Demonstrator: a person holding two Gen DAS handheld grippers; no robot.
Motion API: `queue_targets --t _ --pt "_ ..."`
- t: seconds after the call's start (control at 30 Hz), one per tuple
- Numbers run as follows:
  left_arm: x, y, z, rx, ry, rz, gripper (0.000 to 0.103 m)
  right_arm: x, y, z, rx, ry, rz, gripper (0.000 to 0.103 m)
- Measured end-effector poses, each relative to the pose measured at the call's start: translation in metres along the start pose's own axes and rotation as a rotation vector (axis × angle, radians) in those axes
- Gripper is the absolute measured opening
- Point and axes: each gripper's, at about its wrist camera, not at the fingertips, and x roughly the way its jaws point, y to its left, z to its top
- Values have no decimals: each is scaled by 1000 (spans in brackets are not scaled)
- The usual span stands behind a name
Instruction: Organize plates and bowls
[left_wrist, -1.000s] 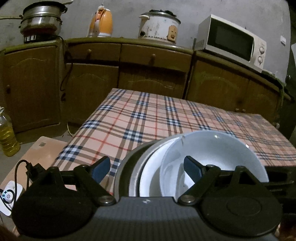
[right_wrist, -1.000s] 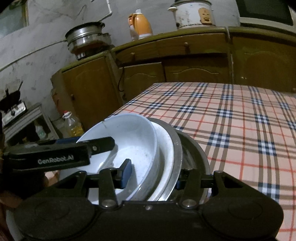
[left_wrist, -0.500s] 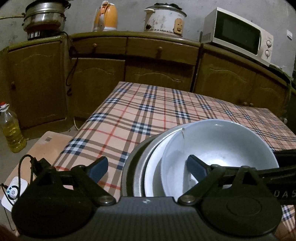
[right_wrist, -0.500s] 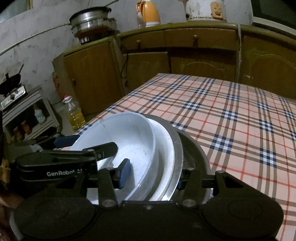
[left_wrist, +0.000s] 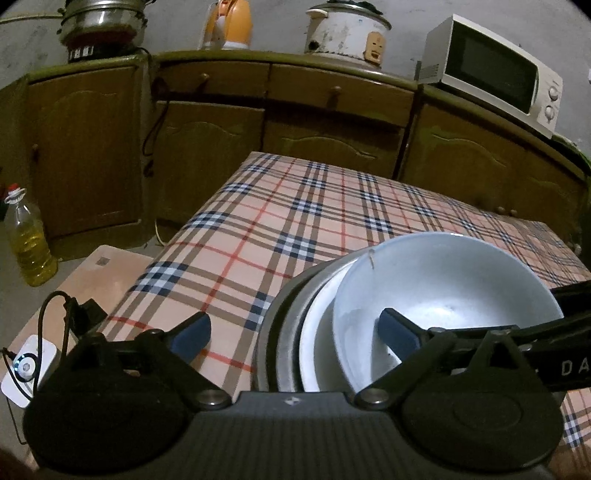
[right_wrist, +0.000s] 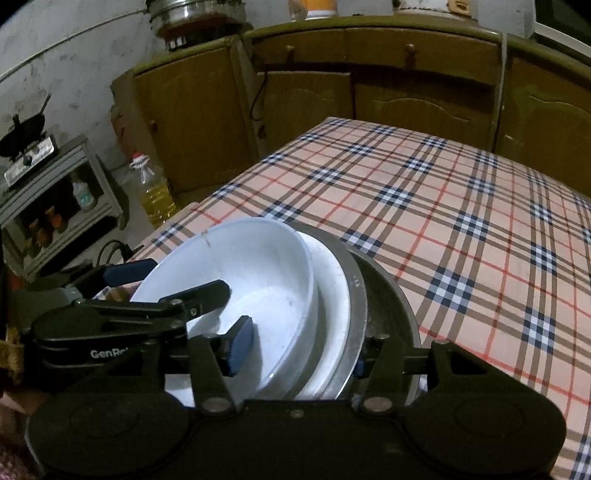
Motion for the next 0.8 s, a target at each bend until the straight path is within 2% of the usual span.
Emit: queue_targets --t 0.3,0.4,0.5,0.63,0.73,0.77,0.8 --pt "1 1 -1 7 4 14 103 4 -2 11 -9 87 24 63" --pt "1 1 -1 9 6 15 103 5 -6 13 15 118 34 67" --pt "1 1 -1 12 7 17 103 7 -13 14 61 147 59 66" --pt "1 2 -2 2 10 14 103 5 -11 16 45 163 56 66" --pt "2 2 -2 6 9 25 103 9 -12 24 50 207 60 67" --pt "3 1 -2 12 17 35 103 10 -11 27 43 209 37 78" --pt "4 1 -3 12 23 35 103 9 -9 30 21 204 -19 82"
